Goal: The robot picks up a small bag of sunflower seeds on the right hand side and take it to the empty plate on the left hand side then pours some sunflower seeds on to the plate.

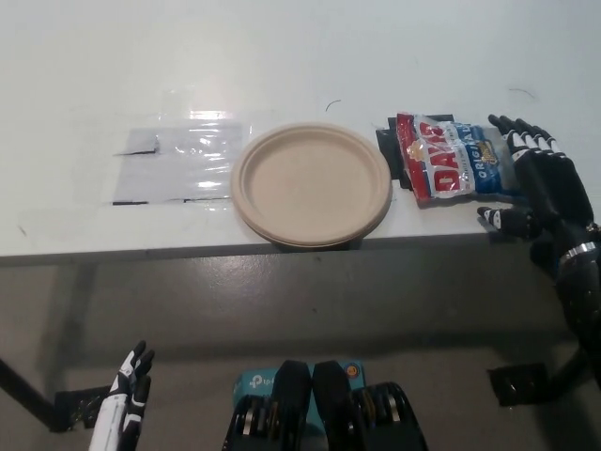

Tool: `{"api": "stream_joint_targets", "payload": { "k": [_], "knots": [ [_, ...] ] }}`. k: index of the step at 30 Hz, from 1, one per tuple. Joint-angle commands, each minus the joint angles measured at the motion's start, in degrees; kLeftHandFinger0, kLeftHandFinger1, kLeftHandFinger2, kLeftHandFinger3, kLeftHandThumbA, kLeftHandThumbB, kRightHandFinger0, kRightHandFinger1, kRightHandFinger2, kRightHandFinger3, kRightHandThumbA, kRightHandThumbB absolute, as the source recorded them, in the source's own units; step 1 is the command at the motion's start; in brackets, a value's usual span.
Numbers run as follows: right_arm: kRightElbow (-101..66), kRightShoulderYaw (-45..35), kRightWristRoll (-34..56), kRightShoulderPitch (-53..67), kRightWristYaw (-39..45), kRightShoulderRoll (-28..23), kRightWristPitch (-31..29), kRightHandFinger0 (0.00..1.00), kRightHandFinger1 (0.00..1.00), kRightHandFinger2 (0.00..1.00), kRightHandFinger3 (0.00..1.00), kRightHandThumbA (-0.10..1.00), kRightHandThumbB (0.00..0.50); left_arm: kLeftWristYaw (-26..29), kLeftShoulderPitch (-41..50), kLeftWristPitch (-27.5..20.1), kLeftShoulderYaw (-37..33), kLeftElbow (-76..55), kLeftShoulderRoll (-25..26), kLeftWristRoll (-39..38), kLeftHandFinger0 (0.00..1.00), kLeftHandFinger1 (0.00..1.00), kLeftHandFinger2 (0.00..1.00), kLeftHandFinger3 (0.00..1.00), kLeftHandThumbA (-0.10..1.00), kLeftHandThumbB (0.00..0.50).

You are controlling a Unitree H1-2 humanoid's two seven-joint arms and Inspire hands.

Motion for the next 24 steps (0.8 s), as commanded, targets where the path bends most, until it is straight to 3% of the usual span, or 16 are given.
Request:
{"api": "stream_joint_targets", "payload": {
  "k": [1,24],
  "knots": [
    [1.38,0.96,-1.80,-4.01,-4.25,-0.39,-0.55,1.00,1.00,1.00,1.00,0.93,0.299,1.53,-0.53,-2.85,0.51,-1.32,0.41,0.52,1.00,1.00,1.00,1.00,1.00,0.000],
    [15.86,6.17,-2.97,-9.33,-9.98,-0.64,-1.16,1.00,1.00,1.00,1.00,0.91,0.290,1.70,-0.74,-4.97,1.18,0.02,0.20,0.71,1.00,1.00,1.00,1.00,1.00,0.000]
  ]
}}
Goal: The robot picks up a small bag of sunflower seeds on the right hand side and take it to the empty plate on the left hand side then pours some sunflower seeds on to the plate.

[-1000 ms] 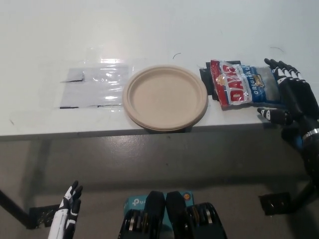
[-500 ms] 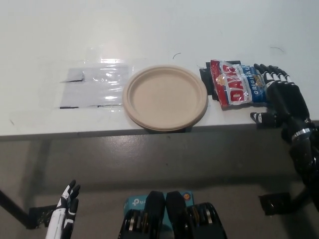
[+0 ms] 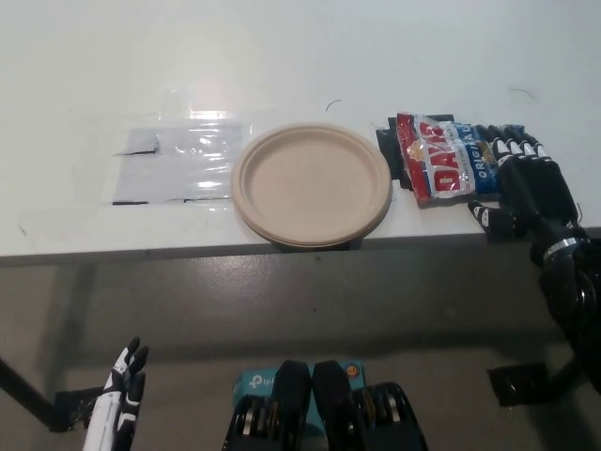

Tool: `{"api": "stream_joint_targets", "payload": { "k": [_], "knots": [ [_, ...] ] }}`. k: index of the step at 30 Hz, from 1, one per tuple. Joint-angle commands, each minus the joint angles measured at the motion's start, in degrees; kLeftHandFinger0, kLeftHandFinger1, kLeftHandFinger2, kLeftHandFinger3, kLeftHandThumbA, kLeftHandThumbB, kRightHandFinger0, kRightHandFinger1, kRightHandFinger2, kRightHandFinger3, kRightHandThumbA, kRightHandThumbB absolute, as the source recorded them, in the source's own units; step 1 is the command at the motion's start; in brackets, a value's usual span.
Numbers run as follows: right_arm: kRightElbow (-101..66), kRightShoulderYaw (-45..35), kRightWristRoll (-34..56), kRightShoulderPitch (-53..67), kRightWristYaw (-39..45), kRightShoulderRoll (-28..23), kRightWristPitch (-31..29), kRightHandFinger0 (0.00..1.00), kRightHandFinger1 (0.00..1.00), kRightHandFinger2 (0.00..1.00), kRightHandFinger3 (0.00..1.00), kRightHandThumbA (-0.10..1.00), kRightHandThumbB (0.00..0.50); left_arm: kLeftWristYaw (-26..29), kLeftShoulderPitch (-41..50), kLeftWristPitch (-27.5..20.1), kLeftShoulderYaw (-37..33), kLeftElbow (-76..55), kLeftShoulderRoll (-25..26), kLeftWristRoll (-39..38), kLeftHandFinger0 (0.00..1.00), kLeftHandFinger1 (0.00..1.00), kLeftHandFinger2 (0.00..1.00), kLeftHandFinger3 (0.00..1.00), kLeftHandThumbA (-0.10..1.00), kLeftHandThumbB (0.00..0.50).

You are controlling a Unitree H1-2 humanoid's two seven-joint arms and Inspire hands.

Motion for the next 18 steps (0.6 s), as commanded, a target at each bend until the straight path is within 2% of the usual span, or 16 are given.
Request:
{"api": "stream_joint_targets", "payload": {
  "k": [1,6,7,14,16,18],
  "knots": [
    [2.69,0.90,-1.06,-4.57,-4.28,-0.74,-1.09,1.00,1.00,1.00,1.00,0.90,0.292,1.73,-0.48,-3.10,0.26,-0.34,0.23,0.60,1.00,1.00,1.00,1.00,1.00,0.000],
    [7.23,2.98,-2.47,-6.88,-6.03,-0.72,0.10,1.00,1.00,1.00,1.00,0.90,0.293,1.61,-0.44,-3.37,0.46,-0.20,0.01,-0.02,1.00,1.00,1.00,1.00,1.00,0.000],
    [7.75,3.23,-2.37,-7.14,-6.06,-0.71,0.22,1.00,1.00,1.00,1.00,0.85,0.276,1.61,-0.44,-3.40,0.49,-0.19,-0.02,-0.01,1.00,1.00,1.00,1.00,1.00,0.000],
    [20.45,8.25,-3.61,-14.54,-7.54,0.42,1.29,1.00,1.00,1.00,1.00,0.84,0.314,1.26,-0.23,-3.95,1.07,-0.38,-0.07,-1.03,1.00,1.00,1.00,1.00,1.00,0.000],
    [24.63,10.03,-3.88,-17.11,-8.02,1.00,0.71,1.00,1.00,1.00,1.00,0.83,0.342,1.19,-0.07,-3.98,1.21,-0.42,-0.03,-1.19,1.00,1.00,1.00,1.00,1.00,0.000],
    [28.45,12.18,-4.24,-19.77,-7.78,1.76,0.31,1.00,1.00,1.00,1.00,0.80,0.400,1.12,0.02,-3.96,1.40,-0.64,-0.09,-1.49,1.00,1.00,1.00,1.00,1.00,0.000]
  ]
}}
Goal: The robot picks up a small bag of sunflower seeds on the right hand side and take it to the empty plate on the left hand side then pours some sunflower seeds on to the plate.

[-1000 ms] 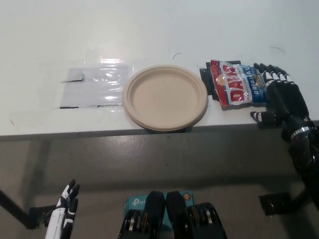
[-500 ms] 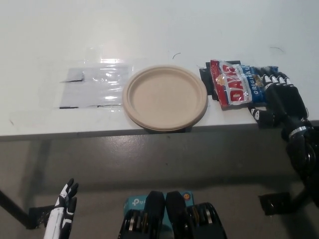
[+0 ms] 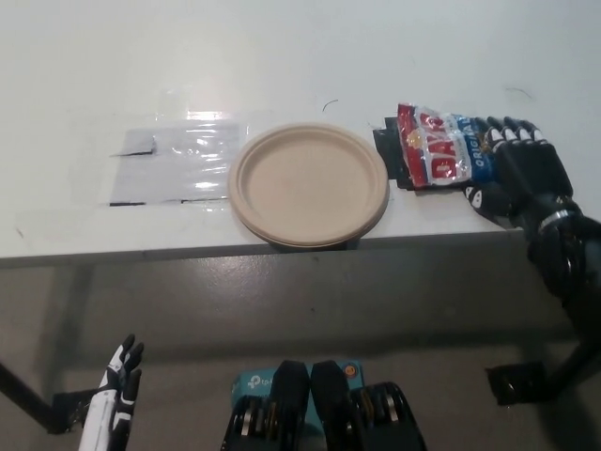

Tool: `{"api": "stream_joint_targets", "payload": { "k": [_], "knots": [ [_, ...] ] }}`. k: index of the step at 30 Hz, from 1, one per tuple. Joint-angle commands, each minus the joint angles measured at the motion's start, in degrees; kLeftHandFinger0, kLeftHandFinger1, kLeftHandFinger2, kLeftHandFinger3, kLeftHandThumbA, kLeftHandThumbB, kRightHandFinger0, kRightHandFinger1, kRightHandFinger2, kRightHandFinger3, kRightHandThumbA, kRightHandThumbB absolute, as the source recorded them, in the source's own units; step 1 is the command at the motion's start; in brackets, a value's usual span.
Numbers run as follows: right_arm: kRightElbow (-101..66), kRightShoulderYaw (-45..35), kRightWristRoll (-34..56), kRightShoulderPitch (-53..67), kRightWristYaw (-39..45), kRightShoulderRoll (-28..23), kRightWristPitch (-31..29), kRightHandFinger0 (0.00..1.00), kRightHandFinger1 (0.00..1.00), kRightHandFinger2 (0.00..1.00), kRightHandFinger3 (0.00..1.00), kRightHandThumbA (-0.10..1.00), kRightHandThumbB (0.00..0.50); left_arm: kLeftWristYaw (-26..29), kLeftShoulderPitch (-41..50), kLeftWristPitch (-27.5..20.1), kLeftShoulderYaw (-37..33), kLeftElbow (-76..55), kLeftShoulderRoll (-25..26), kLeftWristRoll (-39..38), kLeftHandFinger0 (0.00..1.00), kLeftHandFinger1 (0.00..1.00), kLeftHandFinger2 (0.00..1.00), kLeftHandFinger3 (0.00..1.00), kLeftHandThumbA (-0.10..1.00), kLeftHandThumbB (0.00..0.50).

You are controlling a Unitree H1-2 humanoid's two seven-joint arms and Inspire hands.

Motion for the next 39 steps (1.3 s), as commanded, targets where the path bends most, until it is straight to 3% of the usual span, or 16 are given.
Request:
{"api": "stream_joint_targets", "payload": {
  "k": [1,2,3,5,6,7,9,10,12,14,16,23,26,32,35,39],
  "knots": [
    [5.91,3.15,-1.93,-6.98,-2.47,1.08,-0.04,1.00,1.00,1.00,1.00,0.79,0.407,1.01,0.26,-2.55,0.53,-1.16,0.37,-1.14,1.00,1.00,1.00,1.00,1.00,0.000],
    [8.00,4.64,-2.35,-8.45,-2.18,1.57,-1.04,1.00,1.00,1.00,1.00,0.72,0.439,0.91,0.27,-2.47,0.55,-1.15,0.44,-1.18,1.00,1.00,1.00,1.00,1.00,0.000],
    [10.55,6.65,-3.24,-10.14,-1.68,2.43,-1.18,1.00,1.00,1.00,1.00,0.55,0.471,0.70,0.32,-2.33,0.57,-1.24,0.41,-1.60,1.00,1.00,1.00,1.00,1.00,0.000],
    [12.60,8.43,-3.17,-10.92,-2.68,3.04,-1.67,1.00,1.00,1.00,1.00,0.36,0.481,0.48,0.43,-1.76,0.56,-1.67,0.48,-1.69,1.00,1.00,1.00,1.00,1.00,0.000],
    [14.75,13.52,-7.59,-11.49,-4.81,4.06,1.00,0.36,0.57,0.85,1.00,-0.01,0.370,0.64,0.50,-1.51,0.57,-1.76,0.32,-1.53,1.00,1.00,1.00,1.00,1.00,0.003],
    [15.56,16.10,-9.10,-11.36,-6.24,4.28,1.88,0.04,0.11,0.33,0.57,-0.10,0.338,0.70,0.69,-1.52,0.50,-1.87,0.20,-1.48,1.00,1.00,1.00,1.00,1.00,0.011],
    [16.56,18.72,-9.39,-11.04,-7.24,4.66,2.25,0.00,0.00,0.01,0.25,-0.10,0.336,0.66,0.70,-1.29,0.64,-2.25,0.30,-1.66,1.00,1.00,1.00,1.00,1.00,0.015],
    [16.90,18.92,-8.38,-10.71,-7.36,4.83,2.06,0.00,0.00,0.00,0.19,-0.10,0.345,0.69,0.64,-1.03,0.73,-2.59,0.33,-1.66,1.00,1.00,1.00,1.00,1.00,0.014],
    [17.18,18.38,-6.17,-9.70,-8.42,5.05,1.11,0.00,0.00,0.02,0.20,-0.10,0.267,0.69,0.34,-0.87,0.94,-2.85,0.57,-1.74,1.00,1.00,1.00,1.00,1.00,0.009],
    [17.23,17.62,-4.78,-9.21,-7.82,5.27,0.12,0.02,0.06,0.10,0.28,-0.10,0.279,0.62,0.20,-0.87,1.15,-2.86,0.79,-1.98,1.00,1.00,1.00,1.00,1.00,0.013],
    [17.18,16.13,-3.00,-8.63,-7.53,5.40,-1.16,0.00,0.05,0.14,0.34,-0.10,0.226,0.54,-0.06,-0.54,1.31,-3.10,0.97,-2.06,1.00,1.00,1.00,1.00,1.00,0.018],
    [16.80,10.73,1.67,-6.43,-10.45,5.51,-5.28,0.00,0.00,0.02,0.23,-0.10,0.177,0.45,0.25,-2.44,1.40,-2.29,1.30,-2.83,1.00,1.00,1.00,1.00,1.00,0.000],
    [16.65,8.51,2.75,-5.58,-12.79,5.75,-6.84,0.00,0.04,0.15,0.29,-0.10,0.166,0.80,0.33,-2.32,1.49,-2.08,1.09,-2.65,1.00,1.00,1.00,1.00,1.00,0.000],
    [16.56,5.84,3.80,-3.77,-18.13,5.99,-9.56,0.00,0.01,0.50,0.63,-0.10,0.161,1.24,0.74,-2.06,1.44,-2.18,0.73,-1.97,1.00,1.00,1.00,1.00,1.00,0.000],
    [16.45,5.68,3.59,-3.67,-20.33,5.86,-10.72,0.00,0.04,0.68,0.66,-0.10,0.124,1.31,0.77,-2.25,1.54,-2.03,0.66,-2.19,1.00,1.00,1.00,1.00,1.00,0.000],
    [16.11,6.73,2.29,-4.93,-24.47,5.49,-11.53,0.00,0.05,0.68,0.61,-0.10,0.168,1.43,0.44,-2.12,1.66,-2.06,0.70,-2.06,1.00,1.00,1.00,1.00,1.00,0.000]
  ]
}}
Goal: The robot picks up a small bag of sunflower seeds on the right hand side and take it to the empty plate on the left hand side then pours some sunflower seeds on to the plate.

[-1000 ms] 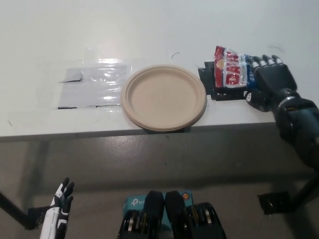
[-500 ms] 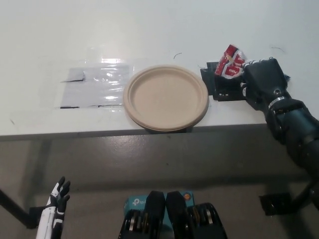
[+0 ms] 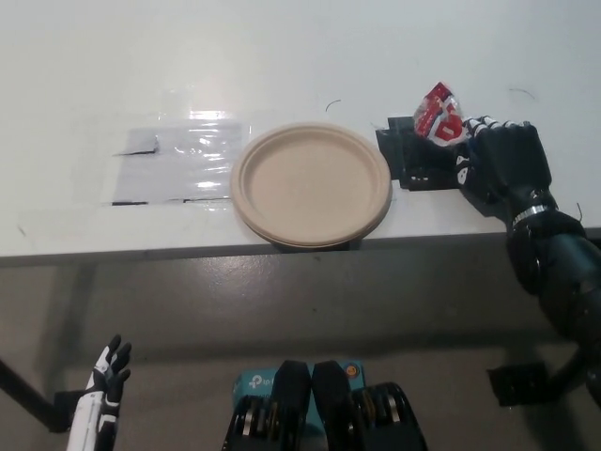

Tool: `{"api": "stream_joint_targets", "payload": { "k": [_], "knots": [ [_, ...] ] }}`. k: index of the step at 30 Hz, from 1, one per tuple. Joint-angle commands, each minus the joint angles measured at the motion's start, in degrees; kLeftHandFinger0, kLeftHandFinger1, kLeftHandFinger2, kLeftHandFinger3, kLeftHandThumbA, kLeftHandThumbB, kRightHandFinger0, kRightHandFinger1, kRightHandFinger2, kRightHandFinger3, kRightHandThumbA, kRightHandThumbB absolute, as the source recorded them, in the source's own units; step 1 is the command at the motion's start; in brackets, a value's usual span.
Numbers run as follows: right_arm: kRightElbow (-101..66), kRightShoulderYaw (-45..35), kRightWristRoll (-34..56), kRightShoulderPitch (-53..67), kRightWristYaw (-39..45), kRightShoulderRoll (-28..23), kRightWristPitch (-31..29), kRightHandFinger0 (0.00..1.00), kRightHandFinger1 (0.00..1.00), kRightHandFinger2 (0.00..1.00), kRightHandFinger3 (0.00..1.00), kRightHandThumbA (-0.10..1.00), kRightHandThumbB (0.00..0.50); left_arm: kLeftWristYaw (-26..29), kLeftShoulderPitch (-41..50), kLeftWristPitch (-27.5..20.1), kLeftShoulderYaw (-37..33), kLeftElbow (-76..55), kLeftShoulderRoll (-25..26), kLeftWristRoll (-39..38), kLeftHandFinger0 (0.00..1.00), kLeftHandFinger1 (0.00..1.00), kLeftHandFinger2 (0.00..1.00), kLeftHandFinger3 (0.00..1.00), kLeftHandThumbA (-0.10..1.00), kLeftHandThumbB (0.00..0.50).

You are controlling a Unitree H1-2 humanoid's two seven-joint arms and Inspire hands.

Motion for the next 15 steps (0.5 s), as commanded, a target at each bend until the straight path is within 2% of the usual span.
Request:
{"api": "stream_joint_targets", "payload": {
  "k": [1,2,4,7,9,11,12,13,15],
  "knots": [
    [-0.02,0.93,0.21,-0.65,-5.34,0.05,-4.25,0.00,0.09,0.74,0.63,-0.10,0.159,1.53,-0.04,-1.70,0.74,-1.34,0.29,0.23,1.00,1.00,1.00,1.00,1.00,0.000],
    [-0.20,1.32,-0.17,-1.21,-5.78,-0.10,-4.45,0.00,0.17,0.83,0.69,-0.10,0.150,1.56,-0.07,-1.64,0.76,-1.37,0.26,0.28,1.00,1.00,1.00,1.00,1.00,0.000],
    [-0.62,1.69,-0.25,-1.72,-7.60,-0.31,-6.95,0.00,0.27,0.90,0.78,-0.10,0.144,1.48,0.09,-1.66,0.80,-1.44,0.29,0.21,1.00,1.00,1.00,1.00,1.00,0.000],
    [-1.17,3.66,-1.84,-2.96,-10.17,-0.71,-7.45,0.00,0.38,0.94,0.78,-0.10,0.101,1.41,0.06,-2.18,0.78,-1.01,0.31,0.11,1.00,1.00,1.00,1.00,1.00,0.000],
    [-1.67,4.80,-2.50,-4.16,-11.22,-0.82,-7.90,0.00,0.42,0.95,0.77,-0.10,0.105,1.40,0.02,-2.10,0.78,-1.01,0.23,0.05,1.00,1.00,1.00,1.00,1.00,0.000],
    [-2.02,6.12,-3.36,-5.03,-11.45,-0.90,-7.44,0.00,0.45,0.95,0.76,-0.10,0.132,1.55,0.03,-2.12,0.77,-1.02,0.17,0.40,1.00,1.00,1.00,1.00,1.00,0.000],
    [-2.16,6.47,-3.49,-5.24,-11.49,-0.92,-7.50,0.00,0.45,0.94,0.74,-0.10,0.137,1.63,0.04,-1.94,0.80,-1.11,0.10,0.52,1.00,1.00,1.00,1.00,1.00,0.000],
    [-2.52,7.57,-4.43,-5.87,-12.21,-0.98,-7.27,0.00,0.44,0.93,0.74,-0.10,0.167,1.67,-0.19,-1.86,0.88,-1.15,0.15,0.54,1.00,1.00,1.00,1.00,1.00,0.000],
    [-2.98,8.50,-4.82,-6.40,-13.42,-0.99,-8.37,0.00,0.41,0.92,0.71,-0.10,0.172,1.67,-0.24,-1.56,0.92,-1.27,0.08,0.60,1.00,1.00,1.00,1.00,1.00,0.000]
  ]
}}
